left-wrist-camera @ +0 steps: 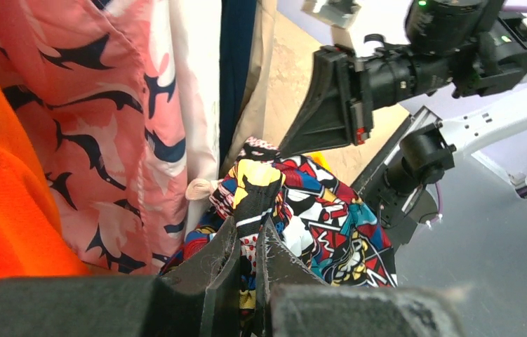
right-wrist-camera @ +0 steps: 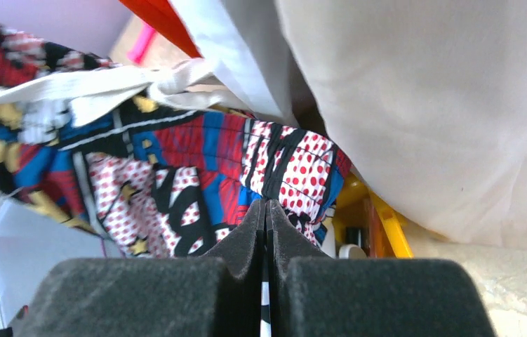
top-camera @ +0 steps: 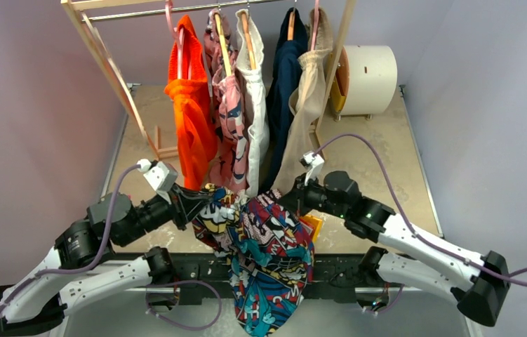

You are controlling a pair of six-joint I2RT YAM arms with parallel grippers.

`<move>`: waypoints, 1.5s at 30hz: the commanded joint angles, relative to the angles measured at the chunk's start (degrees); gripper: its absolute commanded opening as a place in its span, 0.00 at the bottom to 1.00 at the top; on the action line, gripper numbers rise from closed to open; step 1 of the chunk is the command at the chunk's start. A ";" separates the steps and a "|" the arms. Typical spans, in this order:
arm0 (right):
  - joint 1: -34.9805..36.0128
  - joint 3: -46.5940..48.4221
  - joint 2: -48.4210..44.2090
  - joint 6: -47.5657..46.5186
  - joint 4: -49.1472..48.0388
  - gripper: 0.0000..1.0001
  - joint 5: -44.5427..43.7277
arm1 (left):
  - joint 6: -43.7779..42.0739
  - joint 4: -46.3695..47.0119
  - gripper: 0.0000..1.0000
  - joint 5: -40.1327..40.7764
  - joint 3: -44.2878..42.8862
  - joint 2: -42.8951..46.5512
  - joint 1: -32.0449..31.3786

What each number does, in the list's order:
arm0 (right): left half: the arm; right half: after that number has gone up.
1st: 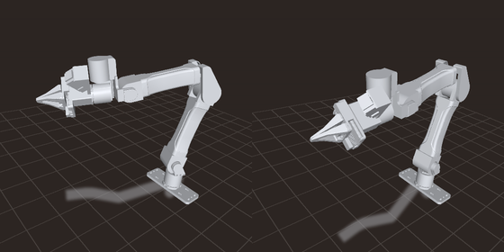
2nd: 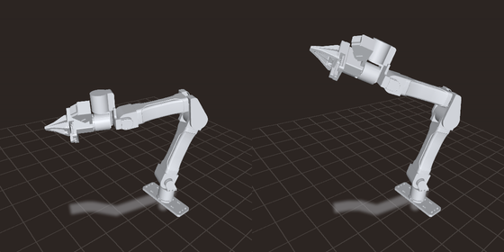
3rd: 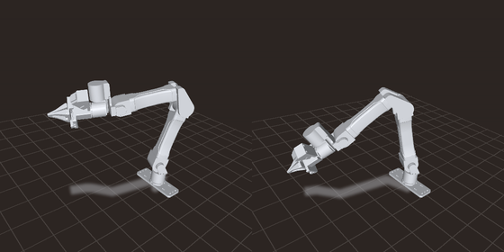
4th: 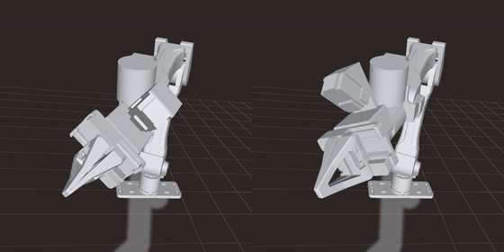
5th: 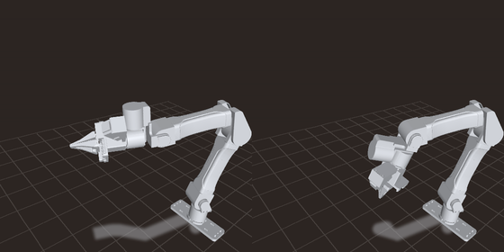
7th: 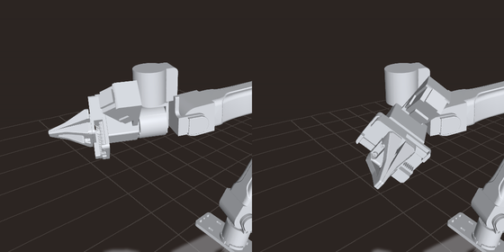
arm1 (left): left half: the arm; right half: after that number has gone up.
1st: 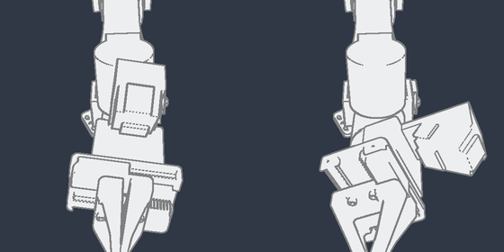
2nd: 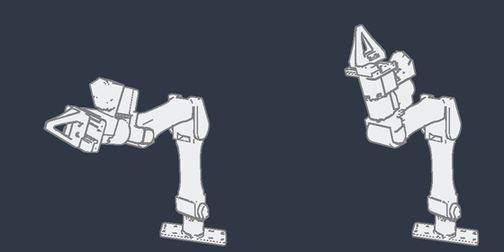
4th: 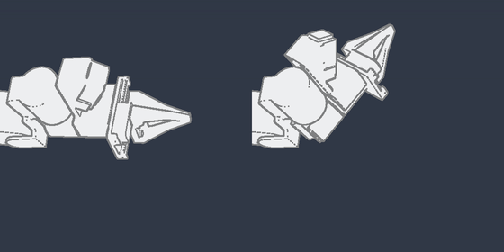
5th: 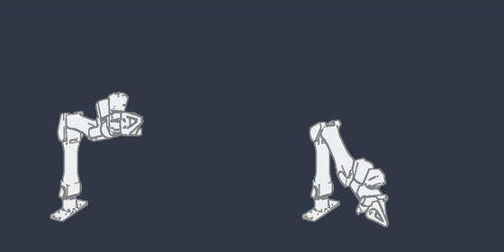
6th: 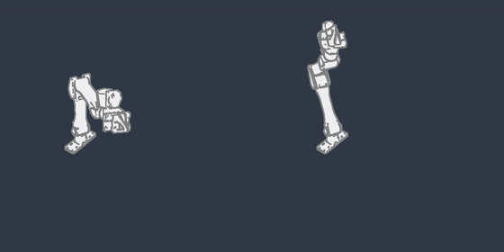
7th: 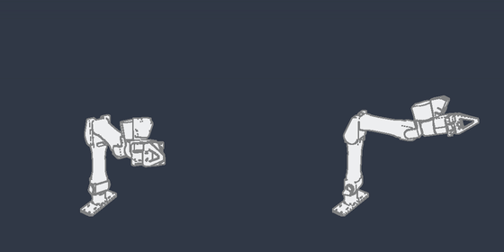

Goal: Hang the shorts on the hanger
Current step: Adjust the shorts at the center of the board.

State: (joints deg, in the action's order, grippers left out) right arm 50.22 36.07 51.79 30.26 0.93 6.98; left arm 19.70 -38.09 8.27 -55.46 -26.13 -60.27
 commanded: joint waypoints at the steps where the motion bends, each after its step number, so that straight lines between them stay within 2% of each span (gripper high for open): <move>1: 0.03 2.73 -6.10 -2.96 -2.58 0.00 0.05 | -1.80 2.75 0.00 3.83 -3.66 1.06 0.21; 7: 0.05 -0.70 -12.48 -4.24 -8.82 0.00 11.51 | -1.43 2.57 0.00 12.32 -2.15 1.31 0.21; 12: 0.03 -3.06 -12.07 -3.33 -12.80 0.00 24.05 | -0.54 4.08 0.00 17.46 0.52 1.23 0.20; 15: 0.14 -4.59 -11.56 -3.02 -12.73 0.00 27.93 | 0.24 4.67 0.00 20.37 2.47 1.30 0.23; 21: 0.38 -7.22 -11.06 -2.20 -10.14 0.00 29.18 | 1.57 6.41 0.00 23.20 8.39 1.85 0.19; 26: 1.29 -7.44 -6.43 -1.93 -6.45 0.00 29.20 | 2.28 10.61 0.00 22.68 13.21 1.34 0.24; 36: 3.12 -5.90 0.15 -0.33 1.46 0.00 13.94 | 2.55 16.44 0.00 19.95 17.24 -4.70 0.17; 43: 3.05 -1.30 -2.89 1.33 7.36 0.42 6.18 | 2.42 15.48 0.00 19.91 17.84 -5.49 0.22; 45: 3.11 -0.01 -3.27 2.28 9.86 0.51 3.81 | 2.44 15.26 0.00 19.95 17.84 -5.44 0.19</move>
State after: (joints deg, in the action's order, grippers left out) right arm 53.25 31.20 50.41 31.00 6.68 17.96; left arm 21.82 -26.11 28.64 -37.58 -32.03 -60.27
